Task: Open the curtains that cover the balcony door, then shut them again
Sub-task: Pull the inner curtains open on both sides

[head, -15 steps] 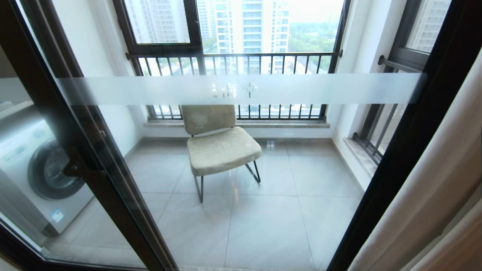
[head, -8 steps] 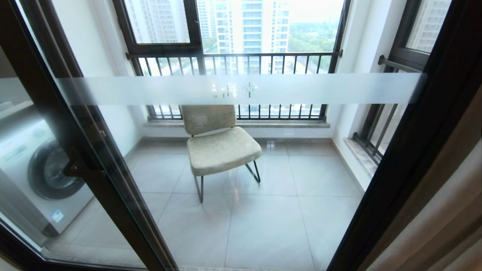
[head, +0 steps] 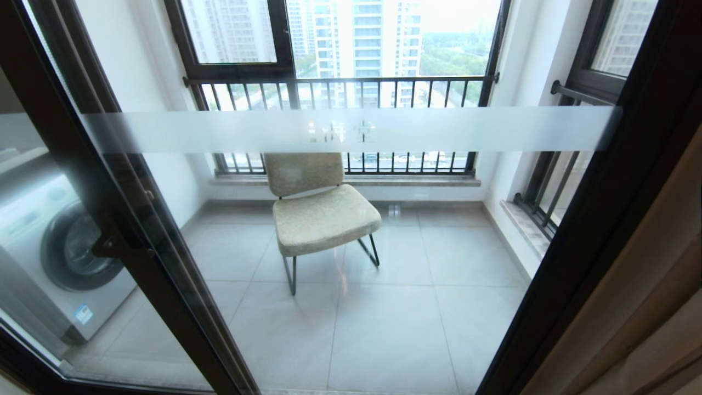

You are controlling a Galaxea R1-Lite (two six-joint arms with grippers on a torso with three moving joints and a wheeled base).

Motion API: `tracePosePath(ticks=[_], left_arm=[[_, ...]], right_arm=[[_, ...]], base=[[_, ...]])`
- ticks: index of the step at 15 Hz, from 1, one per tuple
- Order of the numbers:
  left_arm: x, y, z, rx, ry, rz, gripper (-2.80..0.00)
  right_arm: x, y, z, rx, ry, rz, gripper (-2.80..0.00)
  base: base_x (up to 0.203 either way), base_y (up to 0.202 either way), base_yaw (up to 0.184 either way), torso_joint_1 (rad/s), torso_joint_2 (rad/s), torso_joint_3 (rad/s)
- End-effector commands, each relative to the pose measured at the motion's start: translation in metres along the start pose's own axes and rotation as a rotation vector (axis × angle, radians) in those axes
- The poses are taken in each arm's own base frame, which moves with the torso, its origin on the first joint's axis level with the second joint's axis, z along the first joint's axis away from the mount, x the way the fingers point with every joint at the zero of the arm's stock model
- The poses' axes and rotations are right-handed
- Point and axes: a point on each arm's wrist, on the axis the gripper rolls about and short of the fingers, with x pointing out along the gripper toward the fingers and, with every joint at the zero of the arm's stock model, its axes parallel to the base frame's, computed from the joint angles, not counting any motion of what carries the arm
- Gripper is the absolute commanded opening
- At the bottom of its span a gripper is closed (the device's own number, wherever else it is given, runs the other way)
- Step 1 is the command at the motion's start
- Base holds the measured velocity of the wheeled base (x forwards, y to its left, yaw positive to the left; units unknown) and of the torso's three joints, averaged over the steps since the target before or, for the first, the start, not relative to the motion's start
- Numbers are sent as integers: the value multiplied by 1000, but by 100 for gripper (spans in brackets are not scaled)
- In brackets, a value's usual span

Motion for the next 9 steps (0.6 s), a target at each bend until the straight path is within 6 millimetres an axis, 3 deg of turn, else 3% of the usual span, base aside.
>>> tracePosePath(ticks=[1, 9], left_arm=[[0, 0, 0, 0, 0, 0, -280], [0, 0, 0, 0, 0, 0, -280]], right_arm=[[24, -25, -16, -3, 34, -53, -280], [75, -109, -41, -43, -1, -217, -280]], base=[[0, 0, 0, 0, 0, 0], [0, 0, 0, 0, 0, 0]])
